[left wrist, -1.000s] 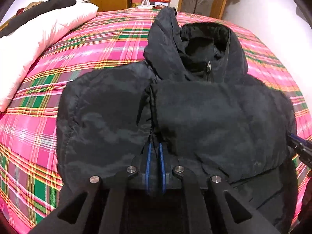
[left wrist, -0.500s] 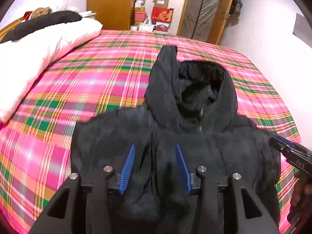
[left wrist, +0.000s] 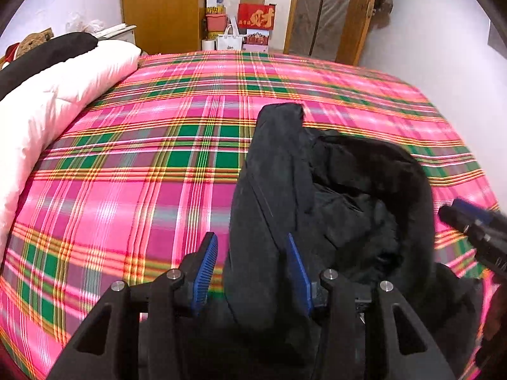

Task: Fold large clothes
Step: 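Grasp the jacket hem with both grippers and lift it toward the hood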

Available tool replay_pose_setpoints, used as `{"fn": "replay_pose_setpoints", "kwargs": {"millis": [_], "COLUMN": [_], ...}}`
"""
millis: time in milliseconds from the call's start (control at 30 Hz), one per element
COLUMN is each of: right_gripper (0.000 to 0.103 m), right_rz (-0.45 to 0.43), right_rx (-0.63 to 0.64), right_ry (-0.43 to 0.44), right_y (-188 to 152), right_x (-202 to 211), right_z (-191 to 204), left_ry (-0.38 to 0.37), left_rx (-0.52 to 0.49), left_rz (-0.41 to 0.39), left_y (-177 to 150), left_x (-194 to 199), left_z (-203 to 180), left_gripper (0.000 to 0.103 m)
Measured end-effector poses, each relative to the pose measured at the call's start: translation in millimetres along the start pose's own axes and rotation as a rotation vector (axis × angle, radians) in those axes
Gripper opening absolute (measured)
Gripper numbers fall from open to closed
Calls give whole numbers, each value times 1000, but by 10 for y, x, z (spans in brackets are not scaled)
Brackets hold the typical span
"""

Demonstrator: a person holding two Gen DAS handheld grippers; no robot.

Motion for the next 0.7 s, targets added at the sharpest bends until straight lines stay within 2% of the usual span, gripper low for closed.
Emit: {"fn": "replay_pose_setpoints", "kwargs": {"millis": [100, 167, 200, 233, 267, 300, 467, 700], "right_gripper": [50, 50, 50, 50, 34, 13, 8, 8], "right_rz": [15, 61, 81, 91, 97, 97, -7, -107], "right_rx": [17, -1, -11, -14, -8, -4, 10, -28], "right_ry": [-40, -73, -70, -66, -59, -52, 18, 100], "right_y": [101, 76, 55, 53, 33, 26, 25, -194], "right_x": [-161, -330, -390, -421, -430, -419, 82, 894], "right_z": [-104, -230, -256, -264, -256, -244, -6, 240], "left_ry": [10, 22, 17, 7, 5, -5, -69, -132], "left_rx": [3, -8, -16, -27, -40, -44, 14, 84], "left_rz": [12, 31, 37, 29, 25, 10, -69, -169], "left_y": [38, 39, 35, 42, 37, 38, 74, -23], "left_x": [-220, -368, -426, -444, -435, -401, -16, 860], "left_z": [-28, -51, -84, -128, -163, -190, -119, 153], "left_gripper": [47, 47, 42, 24, 14, 6, 3, 3]}}
Point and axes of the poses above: each gripper's, at about its wrist camera, not at the fingertips, and x roughly against the way its jaws point, z to its left, y to its top, the point moved 10 cm from there along -x, roughly the way its jaws point, and after that the axes turned 13 degrees about y, right-handed, at the moved point
